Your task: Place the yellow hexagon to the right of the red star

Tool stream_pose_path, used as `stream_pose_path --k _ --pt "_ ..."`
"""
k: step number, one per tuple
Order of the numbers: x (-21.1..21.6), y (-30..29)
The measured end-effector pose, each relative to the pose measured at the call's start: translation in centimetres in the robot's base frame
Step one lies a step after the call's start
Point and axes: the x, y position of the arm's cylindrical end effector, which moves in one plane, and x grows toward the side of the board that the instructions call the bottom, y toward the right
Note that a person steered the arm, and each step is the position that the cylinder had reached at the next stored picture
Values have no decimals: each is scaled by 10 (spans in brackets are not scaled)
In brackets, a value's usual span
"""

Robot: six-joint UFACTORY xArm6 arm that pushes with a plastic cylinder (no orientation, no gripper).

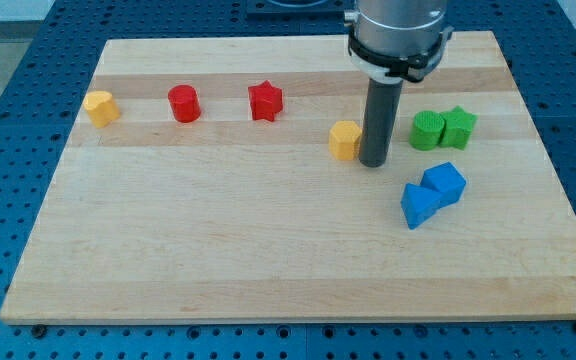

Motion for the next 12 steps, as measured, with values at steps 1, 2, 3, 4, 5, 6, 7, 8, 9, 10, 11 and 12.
stream_pose_path --k 1,2,3,4,5,6,7,8,9,10,11,12 --pt "13 -1" --pt "16 -34" --pt "12 -67" --pt "0 -72" --pt "-5 -68" --pt "4 -49" --pt "2 -43" --pt "-12 -43" --pt "-41 -43" --pt "-74 -43" --pt "-99 -43" --pt "-115 -43"
